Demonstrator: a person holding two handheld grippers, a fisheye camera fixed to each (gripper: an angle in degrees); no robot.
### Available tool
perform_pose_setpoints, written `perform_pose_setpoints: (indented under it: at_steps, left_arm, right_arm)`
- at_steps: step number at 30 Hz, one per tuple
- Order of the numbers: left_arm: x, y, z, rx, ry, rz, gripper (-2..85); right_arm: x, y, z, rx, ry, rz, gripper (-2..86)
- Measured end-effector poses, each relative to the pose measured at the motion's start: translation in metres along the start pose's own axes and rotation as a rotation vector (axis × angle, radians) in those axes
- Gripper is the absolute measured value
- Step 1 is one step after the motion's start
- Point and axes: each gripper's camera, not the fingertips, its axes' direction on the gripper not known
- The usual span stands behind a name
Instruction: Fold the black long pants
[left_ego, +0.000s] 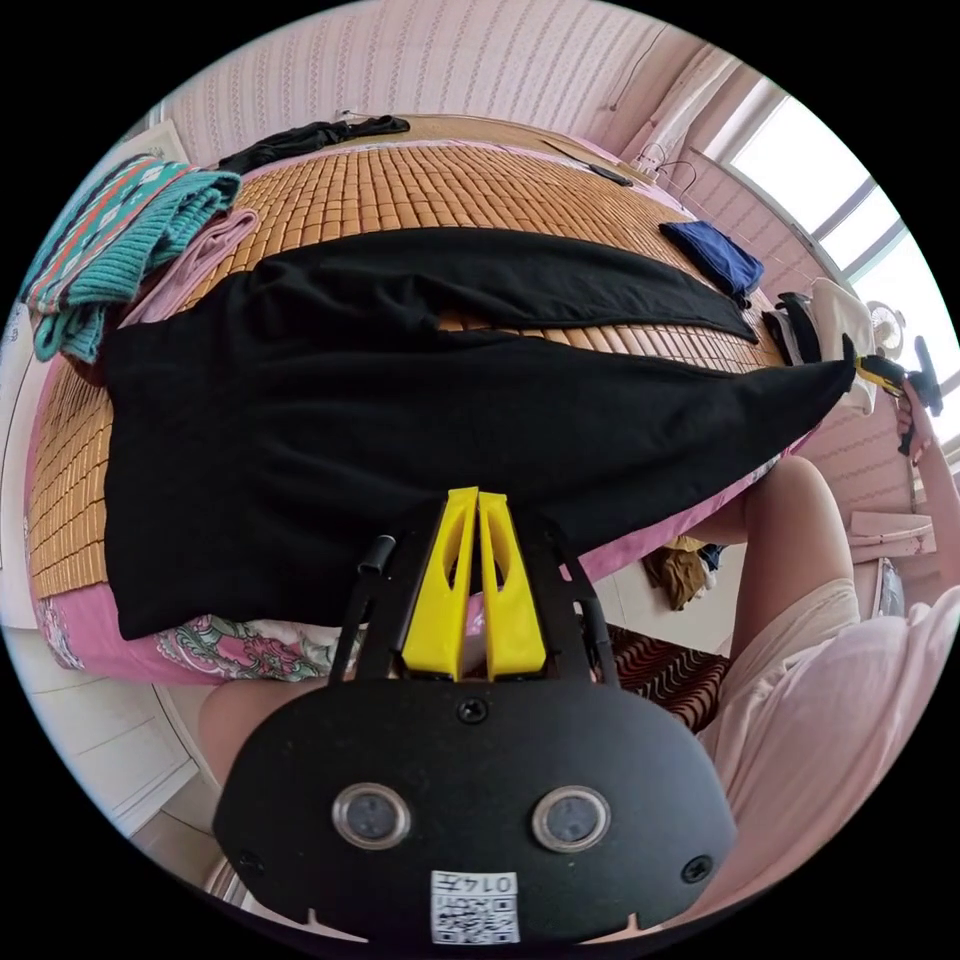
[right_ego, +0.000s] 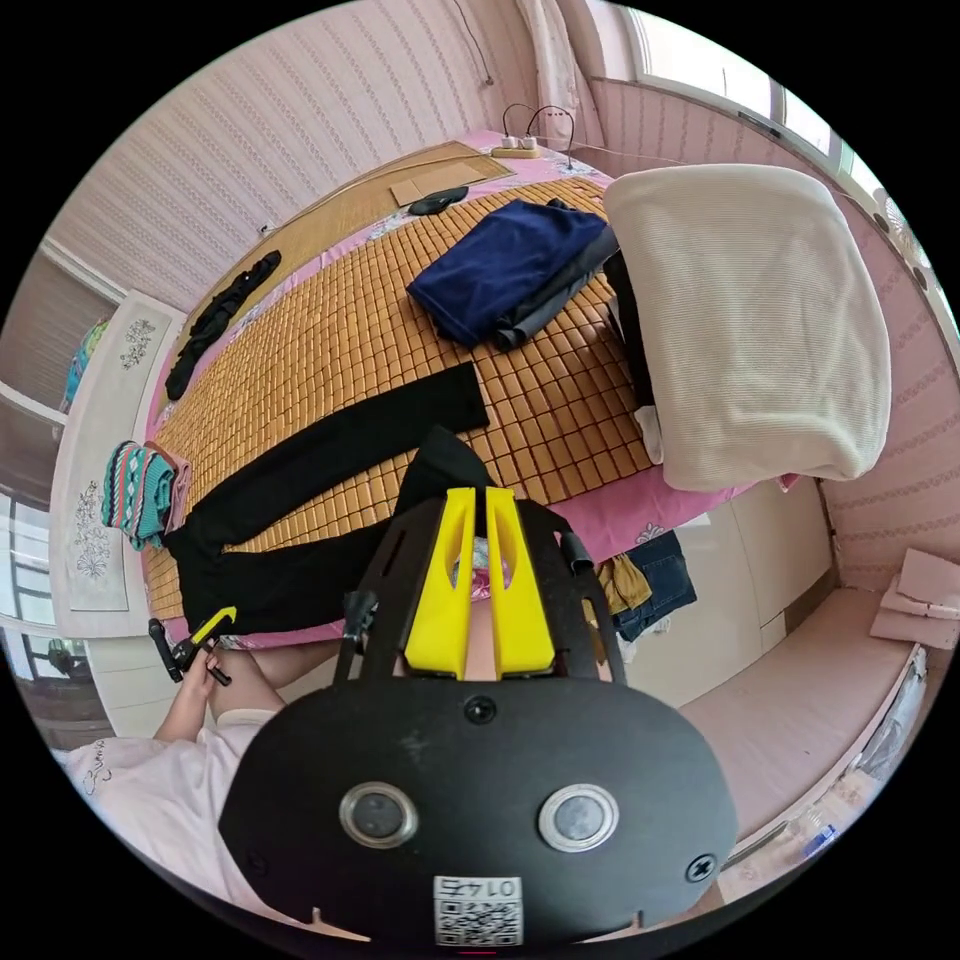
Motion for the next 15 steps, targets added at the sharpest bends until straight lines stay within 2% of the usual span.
perform_pose_setpoints:
  at_steps: [4,8,11,15]
  left_arm:
    - [-0.002,-0.001,-0.002,-0.015,0.005,0.008,-1.0]
    - [-0.011,0.003,-0.01,0.004,0.053,-0.027,-1.0]
    - [-0.02,0.008,-0.019,0.0,0.095,-0.063,-1.0]
    - [-0.027,0.014,-0.028,0.011,0.08,-0.072,-1.0]
  right_arm:
    - [0.011,-0.018,0.025,-0.184,0.139,0.012,1.1]
    - [0.043,-0.019,0.076,-0.324,0.153,0.105,4.1]
    - [0.053,-0.007,0.09,-0.316,0.099,0.129,8.1]
    - [0.056,0.008,0.091,-0.226,0.005,0.148,8.9]
